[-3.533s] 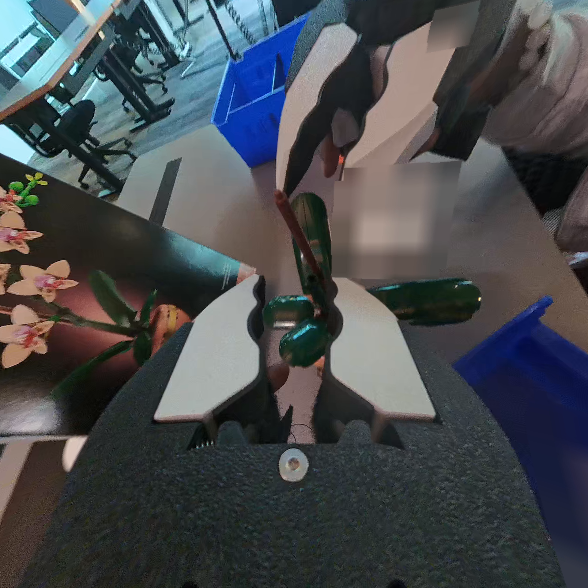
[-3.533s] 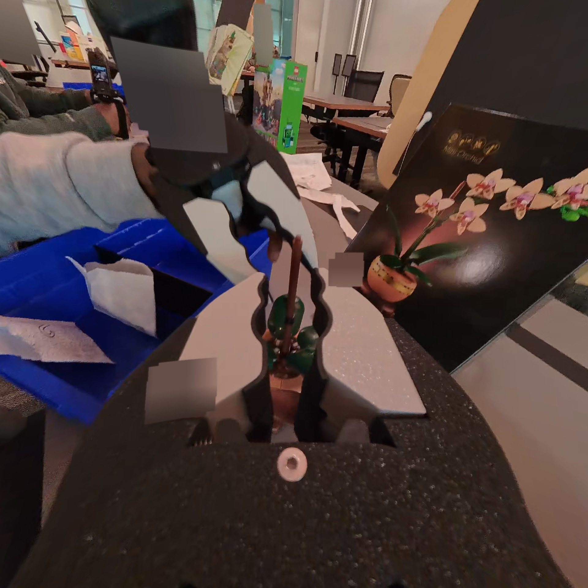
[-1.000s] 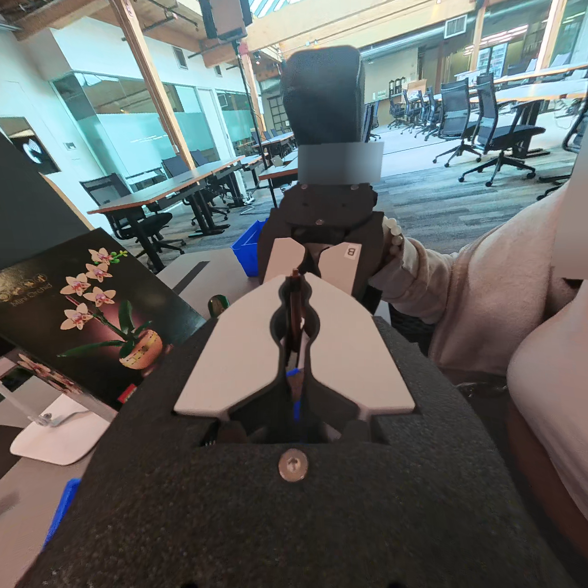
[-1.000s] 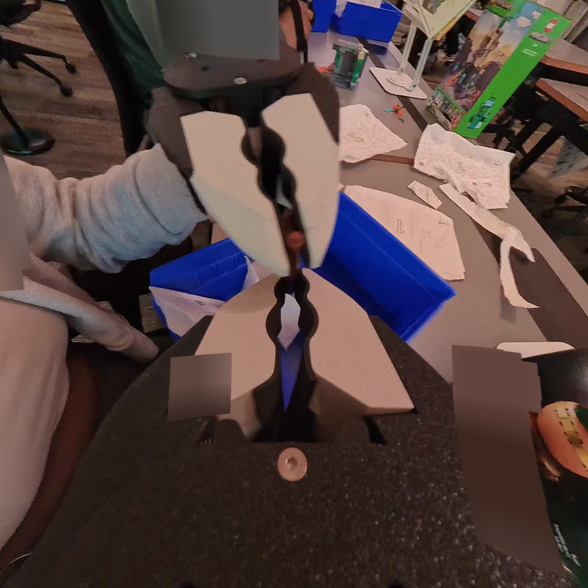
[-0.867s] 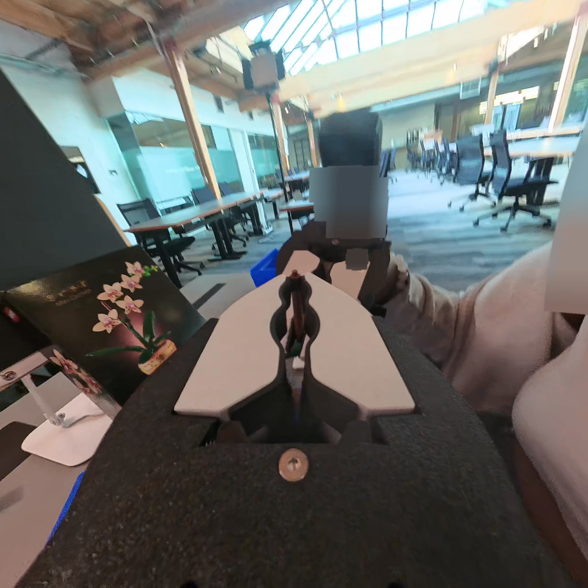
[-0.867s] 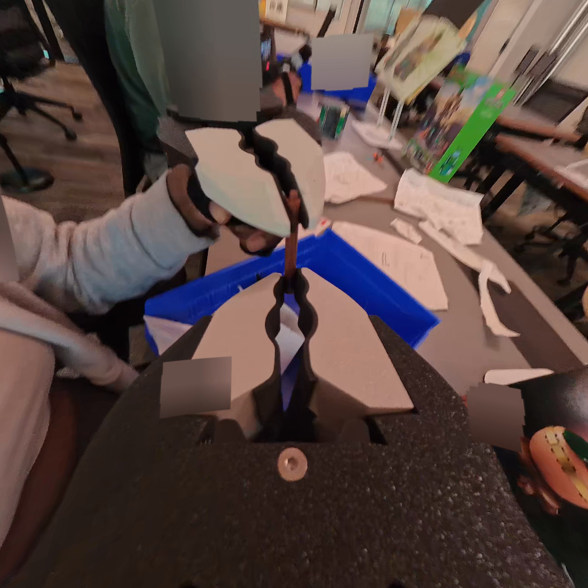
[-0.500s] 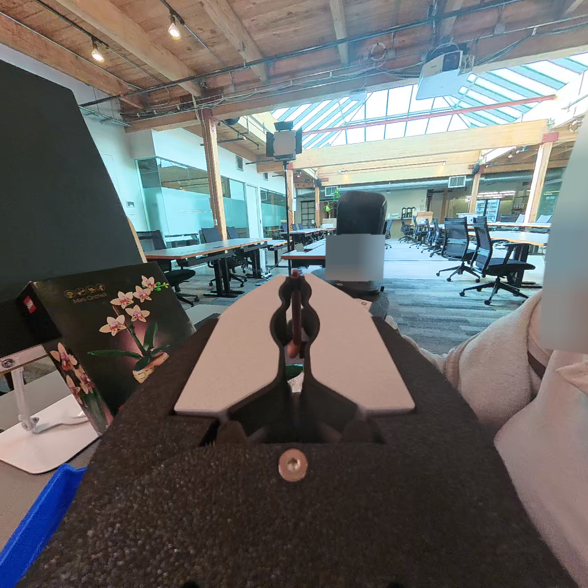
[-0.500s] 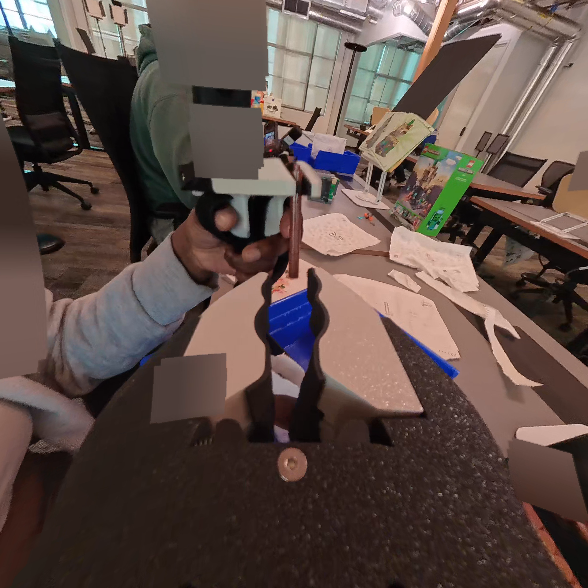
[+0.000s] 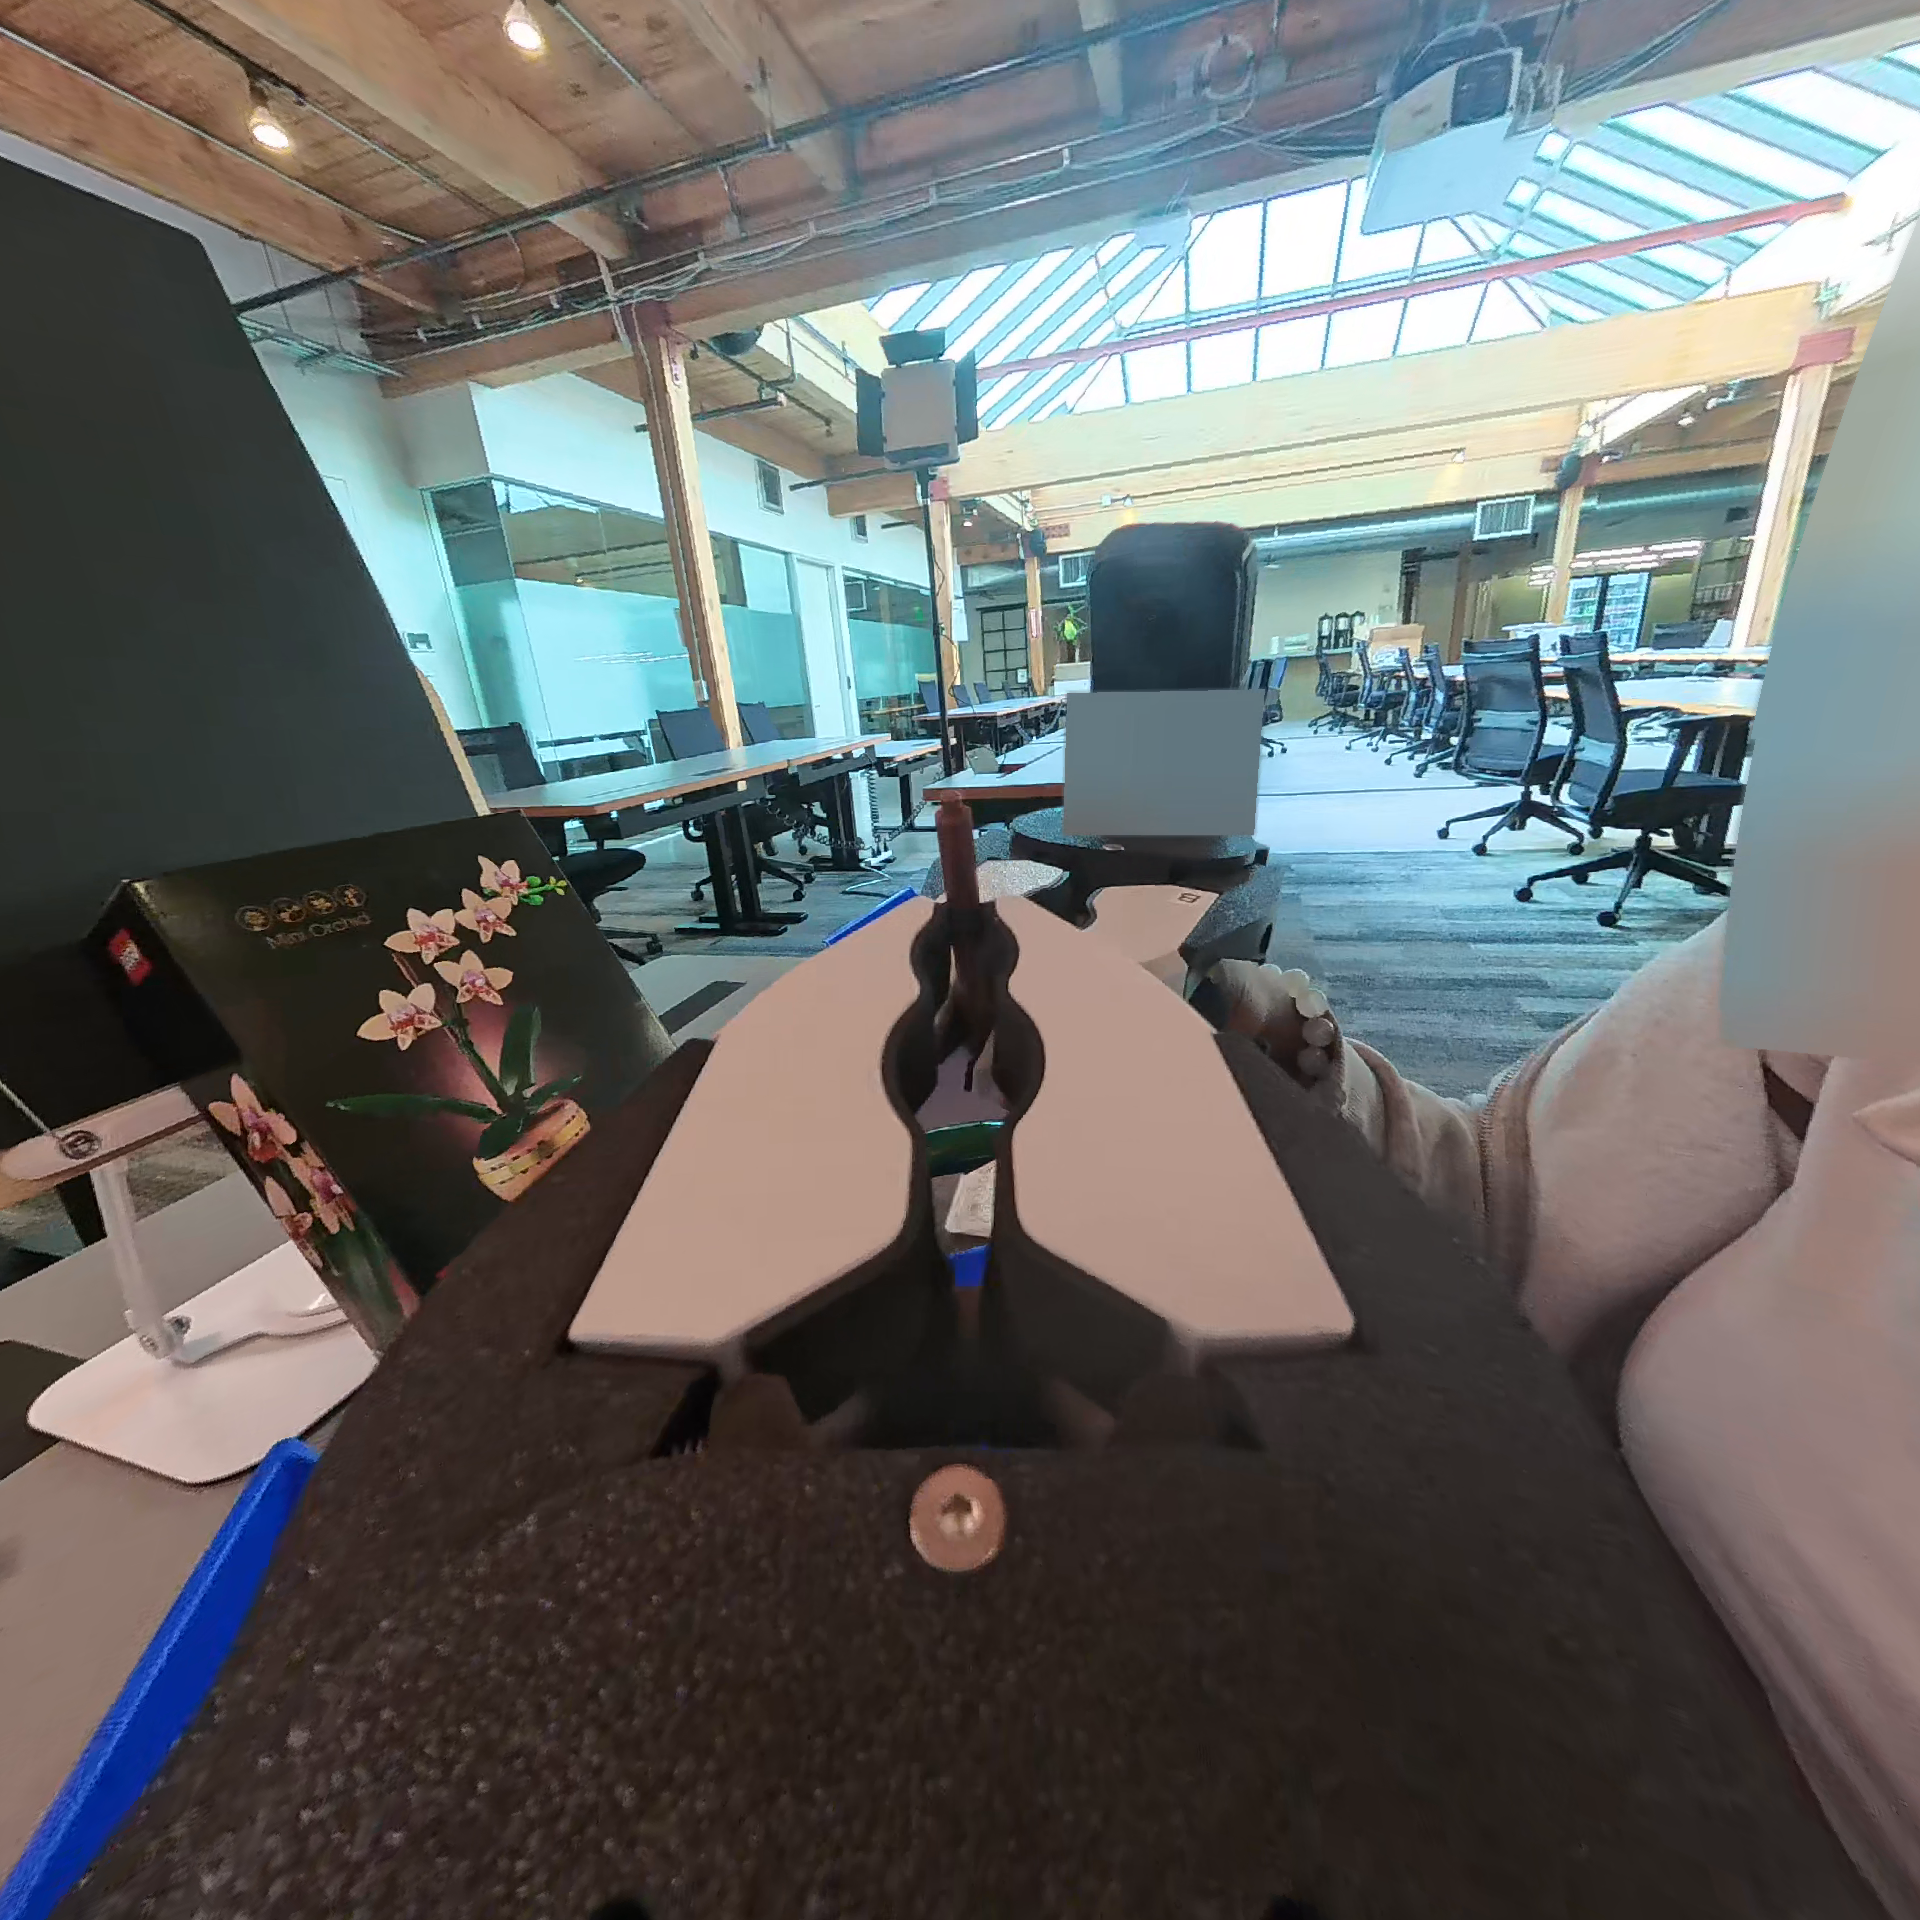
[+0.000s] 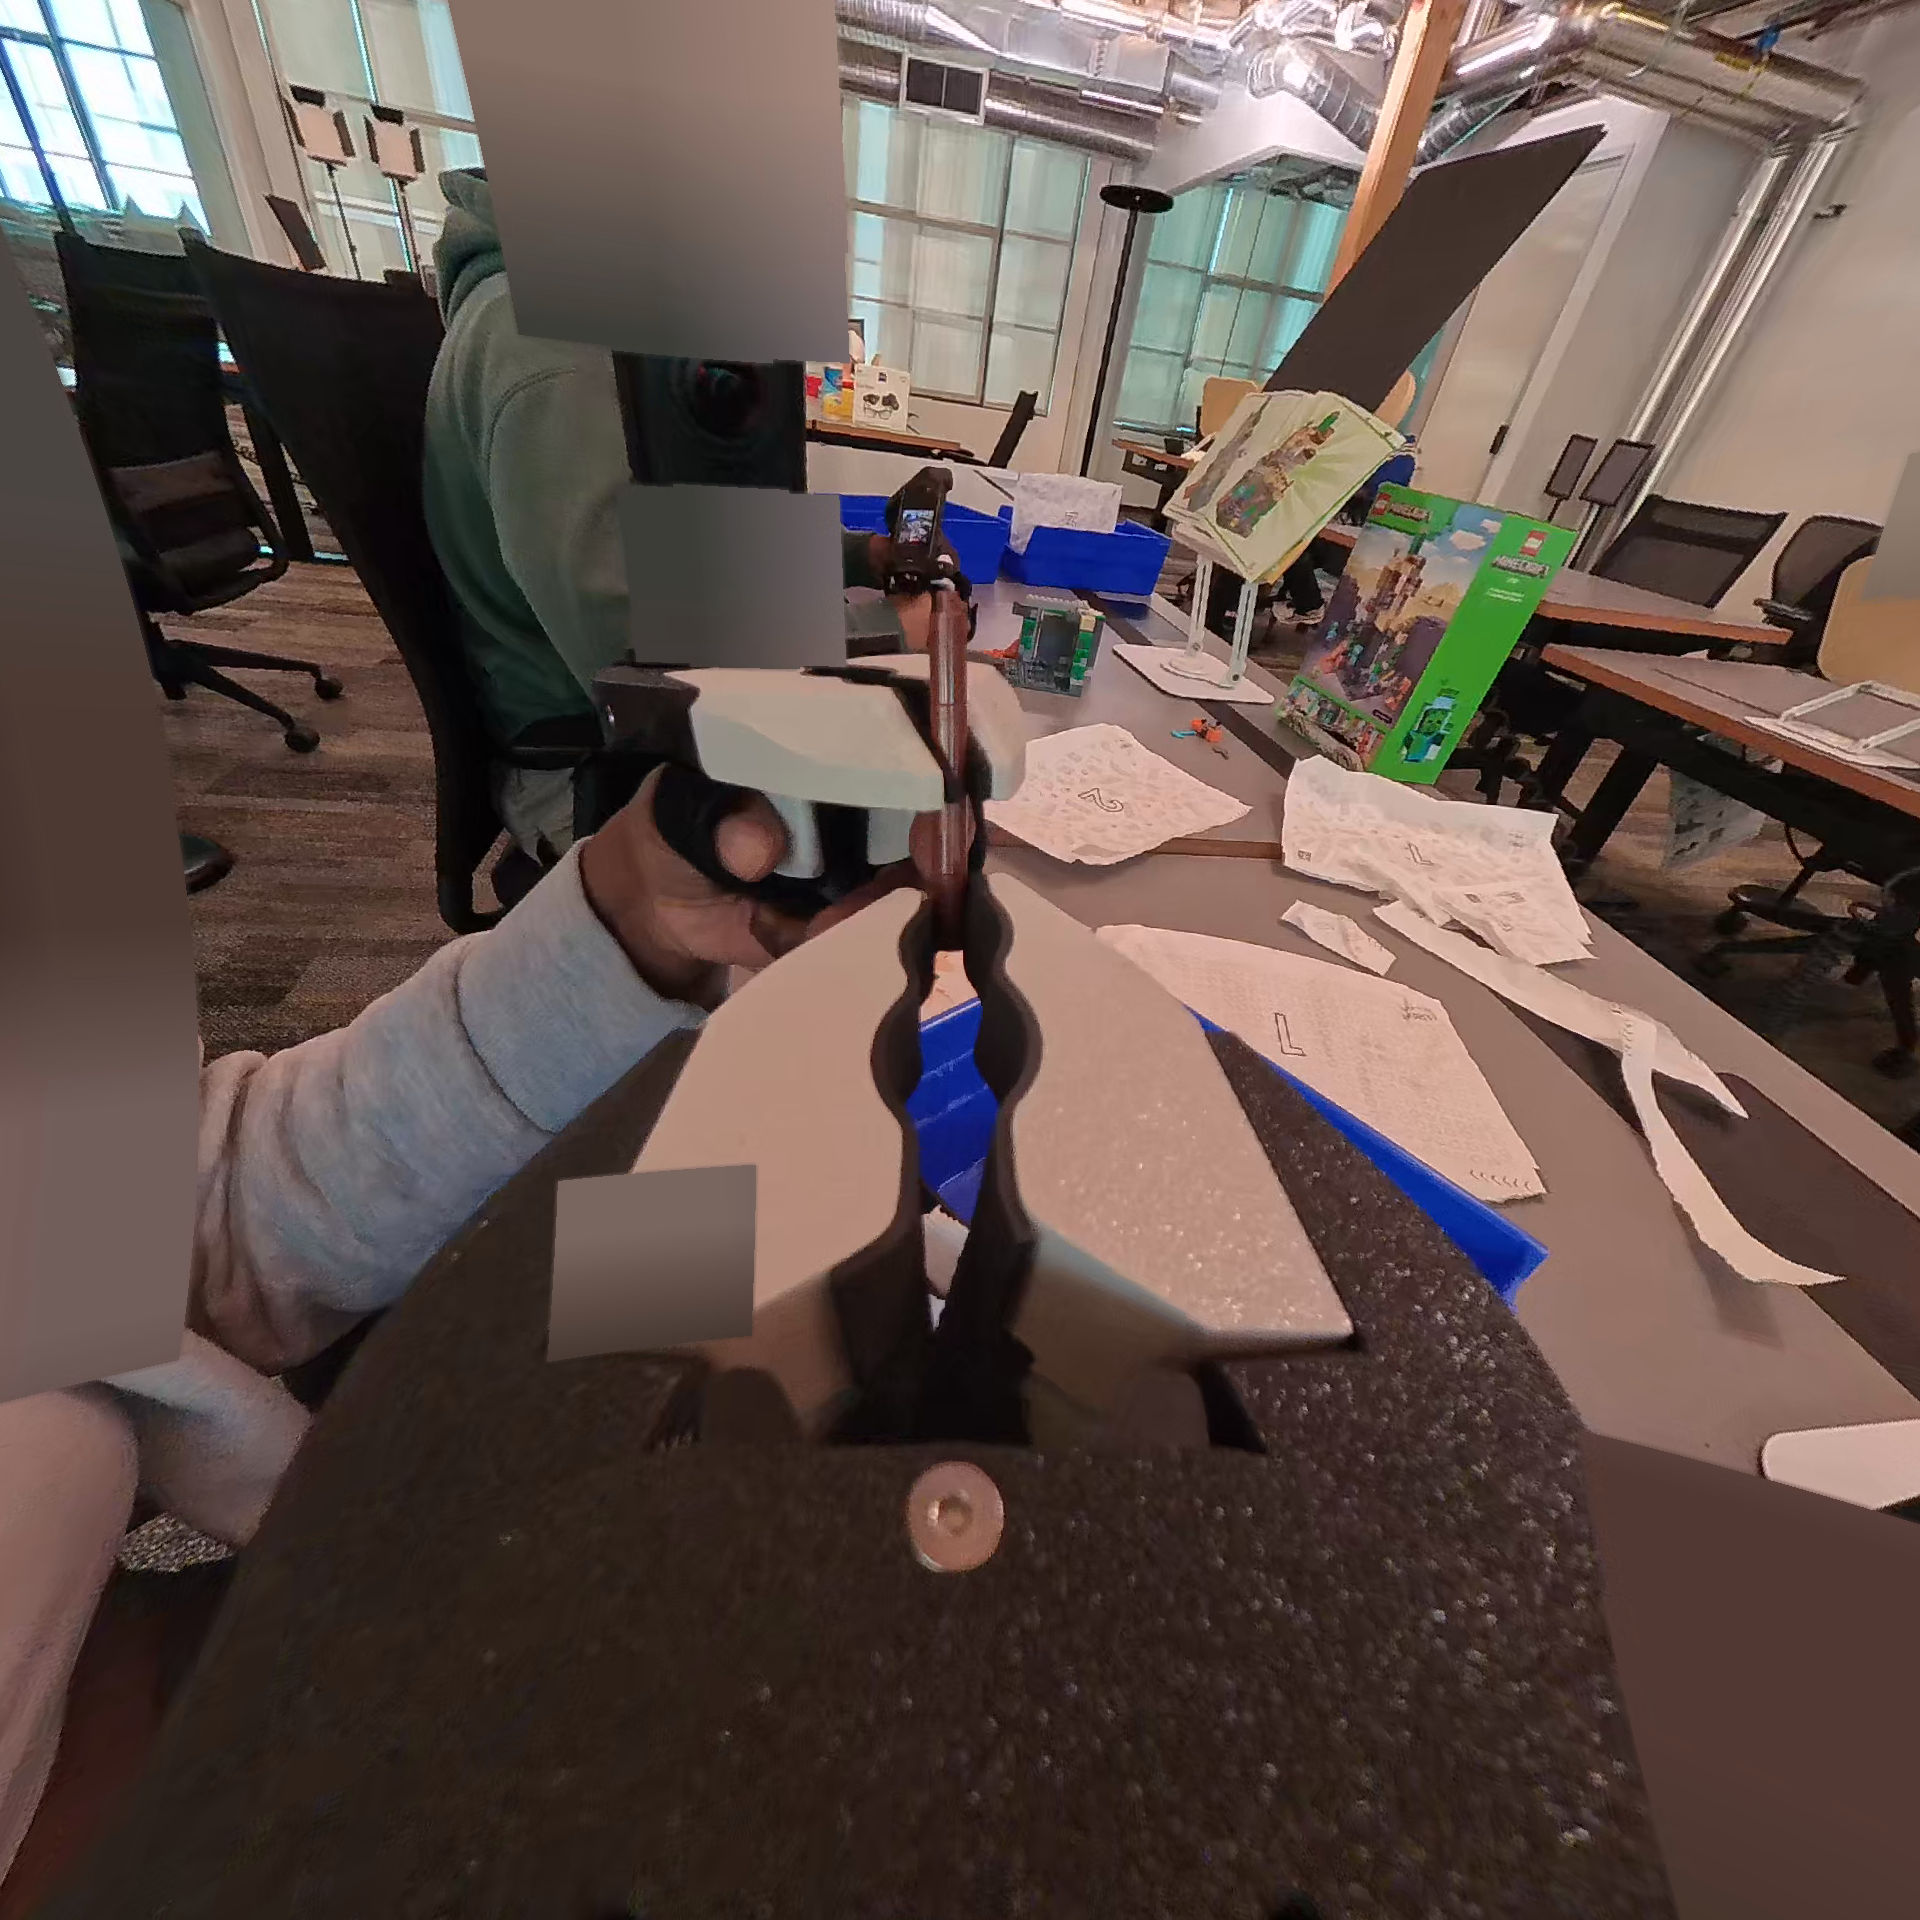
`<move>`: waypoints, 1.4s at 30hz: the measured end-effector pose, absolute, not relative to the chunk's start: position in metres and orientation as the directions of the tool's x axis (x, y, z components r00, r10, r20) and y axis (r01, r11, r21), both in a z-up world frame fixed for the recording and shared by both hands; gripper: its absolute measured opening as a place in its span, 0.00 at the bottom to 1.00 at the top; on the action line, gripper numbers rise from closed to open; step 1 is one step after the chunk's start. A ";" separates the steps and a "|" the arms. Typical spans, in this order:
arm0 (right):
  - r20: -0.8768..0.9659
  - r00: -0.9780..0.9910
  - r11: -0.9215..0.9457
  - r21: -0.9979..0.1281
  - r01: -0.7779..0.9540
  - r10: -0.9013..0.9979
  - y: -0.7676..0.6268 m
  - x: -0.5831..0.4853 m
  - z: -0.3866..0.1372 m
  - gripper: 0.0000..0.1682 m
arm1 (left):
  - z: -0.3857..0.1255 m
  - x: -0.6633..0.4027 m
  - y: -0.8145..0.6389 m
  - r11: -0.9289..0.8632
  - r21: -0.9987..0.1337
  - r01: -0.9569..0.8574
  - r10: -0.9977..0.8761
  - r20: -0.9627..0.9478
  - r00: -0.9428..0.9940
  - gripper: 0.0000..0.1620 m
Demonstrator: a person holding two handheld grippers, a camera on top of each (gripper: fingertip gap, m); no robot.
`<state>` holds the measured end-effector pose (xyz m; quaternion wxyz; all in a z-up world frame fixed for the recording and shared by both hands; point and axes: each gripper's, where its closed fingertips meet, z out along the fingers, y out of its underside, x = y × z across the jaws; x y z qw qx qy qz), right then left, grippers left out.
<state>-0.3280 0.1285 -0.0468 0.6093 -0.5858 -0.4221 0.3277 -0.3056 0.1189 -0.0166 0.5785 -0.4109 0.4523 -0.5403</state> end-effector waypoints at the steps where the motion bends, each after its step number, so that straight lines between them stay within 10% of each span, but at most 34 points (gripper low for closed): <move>1: 0.127 0.425 0.098 -0.991 0.090 0.896 0.128 -0.328 -0.047 0.03 | -0.016 -0.307 0.119 0.080 -0.965 0.250 -0.997 -0.080 0.008 0.03; 11: 0.135 0.430 0.085 -0.987 0.134 0.893 0.130 -0.329 -0.059 0.03 | -0.017 -0.313 0.124 0.073 -0.969 0.235 -0.997 -0.066 0.035 0.03; 14: 0.200 0.466 0.030 -0.937 0.348 0.862 0.145 -0.326 -0.111 0.03 | 0.020 -0.365 0.132 0.025 -0.891 0.453 -0.998 0.000 0.056 0.03; 24: 0.218 0.207 -0.003 -0.681 0.732 0.954 0.165 -0.336 -0.182 0.04 | -0.006 -0.384 0.154 0.113 -0.959 0.261 -0.972 -0.053 0.228 0.03; 42: 0.166 0.005 0.113 -0.690 0.715 0.986 0.138 -0.342 -0.177 0.43 | -0.009 -0.376 0.152 0.094 -0.963 0.254 -0.980 -0.045 0.195 0.03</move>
